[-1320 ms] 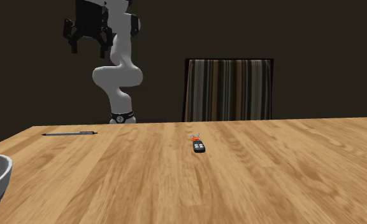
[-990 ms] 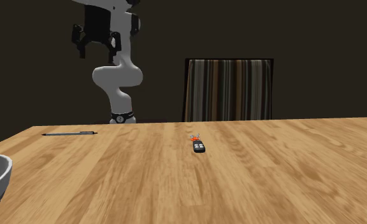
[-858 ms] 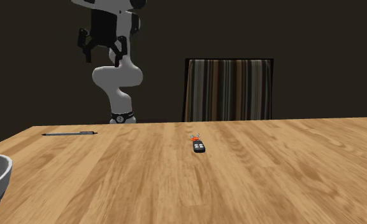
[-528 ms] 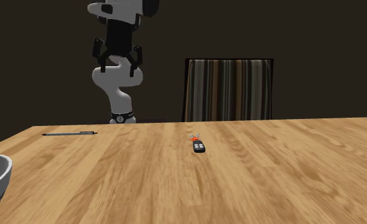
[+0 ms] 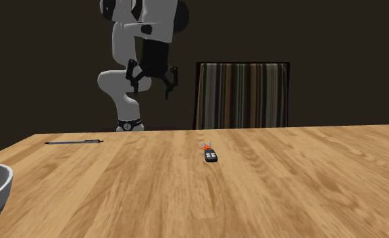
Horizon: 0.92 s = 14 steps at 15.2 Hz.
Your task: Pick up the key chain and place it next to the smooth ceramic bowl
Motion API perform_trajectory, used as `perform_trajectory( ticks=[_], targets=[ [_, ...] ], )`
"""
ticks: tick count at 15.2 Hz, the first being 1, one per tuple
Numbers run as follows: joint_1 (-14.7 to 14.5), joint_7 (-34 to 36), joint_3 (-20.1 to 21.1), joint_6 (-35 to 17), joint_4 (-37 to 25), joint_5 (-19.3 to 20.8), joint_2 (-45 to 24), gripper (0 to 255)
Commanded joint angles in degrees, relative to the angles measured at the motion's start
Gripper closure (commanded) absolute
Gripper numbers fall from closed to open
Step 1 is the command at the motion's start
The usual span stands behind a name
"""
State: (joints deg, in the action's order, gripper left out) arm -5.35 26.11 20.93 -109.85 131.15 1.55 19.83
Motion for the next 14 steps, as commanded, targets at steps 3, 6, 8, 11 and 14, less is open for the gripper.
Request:
perform_trajectory(
  ticks=[3, 6, 8, 11, 14],
  targets=[
    [-0.44, 5.05, 3.51, -3.52, -3.75, 1.81, -7.5, 0],
    [-0.99, 9.21, 5.84, -5.63, -7.19, 4.23, -13.58, 0],
    [-1.56, 12.1, 7.14, -6.69, -9.84, 6.3, -17.85, 0],
    [-2.92, 16.44, 8.53, -7.7, -14.38, 9.93, -24.49, 0],
    [-5.07, 20.49, 9.09, -8.01, -19.61, 13.8, -31.28, 0]
  ],
)
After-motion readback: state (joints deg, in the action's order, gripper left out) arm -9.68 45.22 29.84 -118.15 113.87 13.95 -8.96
